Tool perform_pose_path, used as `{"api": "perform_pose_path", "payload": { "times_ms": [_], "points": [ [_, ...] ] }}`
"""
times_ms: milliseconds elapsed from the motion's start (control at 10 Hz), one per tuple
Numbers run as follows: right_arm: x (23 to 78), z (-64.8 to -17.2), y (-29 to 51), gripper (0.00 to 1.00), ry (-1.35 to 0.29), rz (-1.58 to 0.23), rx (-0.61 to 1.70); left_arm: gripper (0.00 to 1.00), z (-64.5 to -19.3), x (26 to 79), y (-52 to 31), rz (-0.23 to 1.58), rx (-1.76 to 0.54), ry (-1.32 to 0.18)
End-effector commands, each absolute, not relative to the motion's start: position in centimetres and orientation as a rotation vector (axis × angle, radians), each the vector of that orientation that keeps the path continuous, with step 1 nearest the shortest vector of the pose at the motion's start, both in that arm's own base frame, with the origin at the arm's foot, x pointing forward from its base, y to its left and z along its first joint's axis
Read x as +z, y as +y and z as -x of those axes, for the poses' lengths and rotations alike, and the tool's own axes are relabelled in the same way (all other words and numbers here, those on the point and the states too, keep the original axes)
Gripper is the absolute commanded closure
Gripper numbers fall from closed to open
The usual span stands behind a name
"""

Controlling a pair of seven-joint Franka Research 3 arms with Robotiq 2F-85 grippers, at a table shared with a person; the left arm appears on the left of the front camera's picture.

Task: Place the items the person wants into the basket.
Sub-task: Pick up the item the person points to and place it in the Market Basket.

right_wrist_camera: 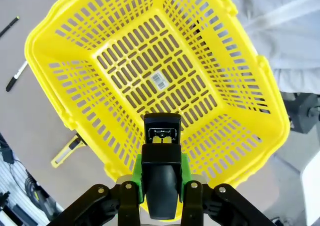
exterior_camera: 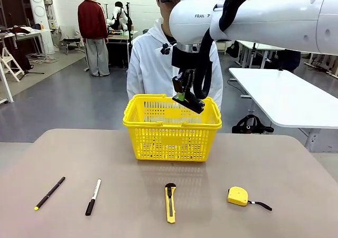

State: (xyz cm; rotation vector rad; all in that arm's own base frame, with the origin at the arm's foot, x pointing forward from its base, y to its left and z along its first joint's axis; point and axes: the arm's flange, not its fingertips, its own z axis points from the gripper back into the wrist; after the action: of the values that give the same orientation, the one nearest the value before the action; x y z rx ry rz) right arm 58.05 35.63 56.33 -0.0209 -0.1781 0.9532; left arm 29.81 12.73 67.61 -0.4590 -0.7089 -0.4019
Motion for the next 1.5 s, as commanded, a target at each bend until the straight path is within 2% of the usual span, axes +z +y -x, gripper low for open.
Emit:
{"api": "perform_pose_path", "payload": {
  "times_ms": [0,200,300,800,1300,1400],
  "points": [
    [56.6,-57.4,35.7,0.79,-0.177,0.021,0.928,0.0,-29.8,67.6,12.9,0.468,-0.413,-0.718],
    [56.6,-57.4,35.7,0.79,-0.177,0.021,0.928,0.0,-29.8,67.6,12.9,0.468,-0.413,-0.718],
    [56.4,-57.9,35.7,0.68,-0.179,0.02,0.949,0.0,-29.8,67.6,12.9,0.468,-0.413,-0.718],
    [50.5,-63.4,37.4,0.68,-0.127,-0.015,1.301,0.0,-29.8,67.6,12.9,0.468,-0.413,-0.718],
    [46.6,-65.6,38.6,0.68,0.011,-0.07,1.387,0.0,-29.8,67.6,12.9,0.468,-0.413,-0.718],
    [46.6,-65.5,38.6,0.29,0.017,-0.08,1.392,0.0,-29.8,67.6,12.9,0.468,-0.413,-0.718]
  ]
}}
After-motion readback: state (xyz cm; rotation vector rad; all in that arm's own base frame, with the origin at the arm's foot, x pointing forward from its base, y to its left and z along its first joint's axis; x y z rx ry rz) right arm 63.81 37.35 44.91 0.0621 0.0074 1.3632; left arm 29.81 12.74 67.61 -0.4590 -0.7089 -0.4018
